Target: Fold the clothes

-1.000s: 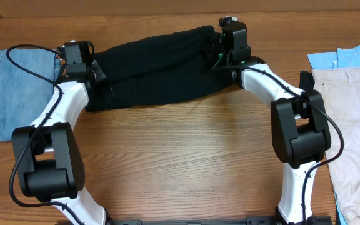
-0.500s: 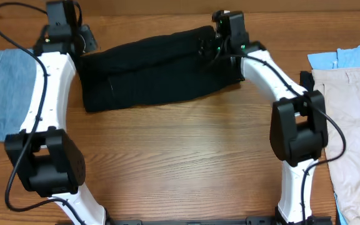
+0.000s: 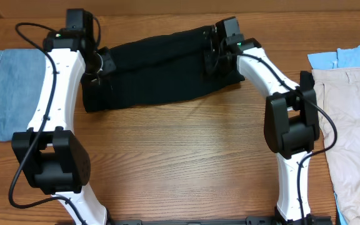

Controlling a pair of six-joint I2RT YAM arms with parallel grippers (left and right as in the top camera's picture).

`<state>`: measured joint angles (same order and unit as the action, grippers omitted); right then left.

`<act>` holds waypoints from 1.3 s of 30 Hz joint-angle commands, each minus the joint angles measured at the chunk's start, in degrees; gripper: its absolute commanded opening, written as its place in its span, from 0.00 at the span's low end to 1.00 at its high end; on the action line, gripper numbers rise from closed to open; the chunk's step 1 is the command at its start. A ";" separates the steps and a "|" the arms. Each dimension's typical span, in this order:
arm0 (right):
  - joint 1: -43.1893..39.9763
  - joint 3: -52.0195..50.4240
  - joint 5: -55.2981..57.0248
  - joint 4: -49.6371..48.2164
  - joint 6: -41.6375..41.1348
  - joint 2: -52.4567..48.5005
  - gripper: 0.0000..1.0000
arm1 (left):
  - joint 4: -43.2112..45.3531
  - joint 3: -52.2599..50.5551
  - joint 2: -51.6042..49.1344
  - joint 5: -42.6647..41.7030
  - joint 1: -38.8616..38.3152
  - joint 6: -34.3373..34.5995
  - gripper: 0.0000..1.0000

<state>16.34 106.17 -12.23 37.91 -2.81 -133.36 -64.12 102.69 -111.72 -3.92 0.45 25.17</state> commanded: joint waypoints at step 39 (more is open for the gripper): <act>9.29 -7.17 -7.15 12.46 21.42 18.51 0.04 | -4.90 0.52 -0.76 -6.60 -1.77 -6.78 0.04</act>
<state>21.37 98.54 -17.76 52.82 10.24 -111.72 -69.14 102.69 -111.74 -8.38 -0.80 19.51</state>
